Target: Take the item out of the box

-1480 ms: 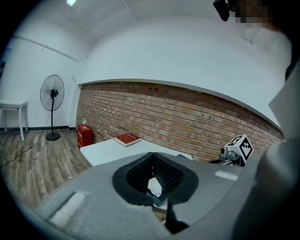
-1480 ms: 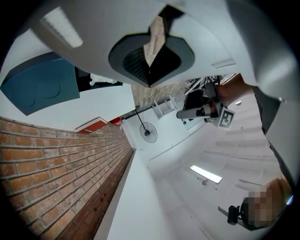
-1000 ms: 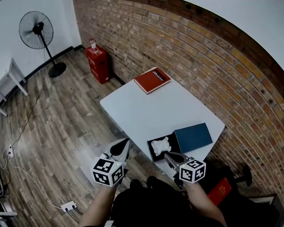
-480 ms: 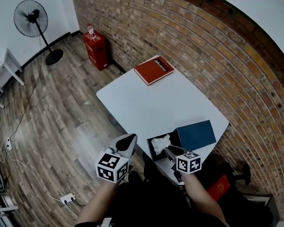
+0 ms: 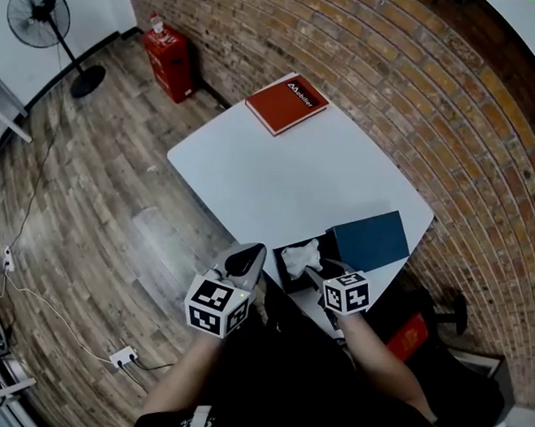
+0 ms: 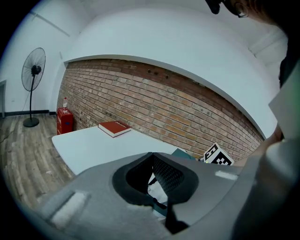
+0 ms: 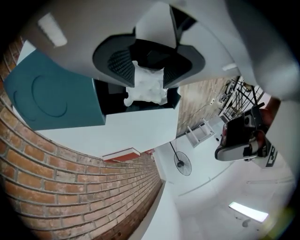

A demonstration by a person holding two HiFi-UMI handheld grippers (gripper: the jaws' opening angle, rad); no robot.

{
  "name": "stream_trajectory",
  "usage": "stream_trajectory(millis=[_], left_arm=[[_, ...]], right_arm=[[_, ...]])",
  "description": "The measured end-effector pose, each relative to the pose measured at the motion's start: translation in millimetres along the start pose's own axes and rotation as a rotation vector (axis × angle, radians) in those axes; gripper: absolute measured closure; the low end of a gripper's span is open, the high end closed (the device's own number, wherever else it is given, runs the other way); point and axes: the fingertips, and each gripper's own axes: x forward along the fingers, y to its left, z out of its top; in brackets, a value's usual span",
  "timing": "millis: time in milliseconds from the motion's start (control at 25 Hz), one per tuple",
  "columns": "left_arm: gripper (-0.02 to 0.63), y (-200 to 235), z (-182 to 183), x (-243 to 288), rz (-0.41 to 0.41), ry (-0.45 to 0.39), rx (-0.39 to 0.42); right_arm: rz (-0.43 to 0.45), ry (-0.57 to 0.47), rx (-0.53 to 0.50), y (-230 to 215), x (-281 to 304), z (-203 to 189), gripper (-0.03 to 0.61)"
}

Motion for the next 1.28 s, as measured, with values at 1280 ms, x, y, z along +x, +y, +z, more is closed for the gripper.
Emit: stream_trajectory(millis=[1280], left_arm=[[0.609, -0.6, -11.6, -9.3, 0.008, -0.016, -0.055]], right_arm=[[-0.002, 0.217, -0.16, 2.7, 26.6, -13.5, 0.387]])
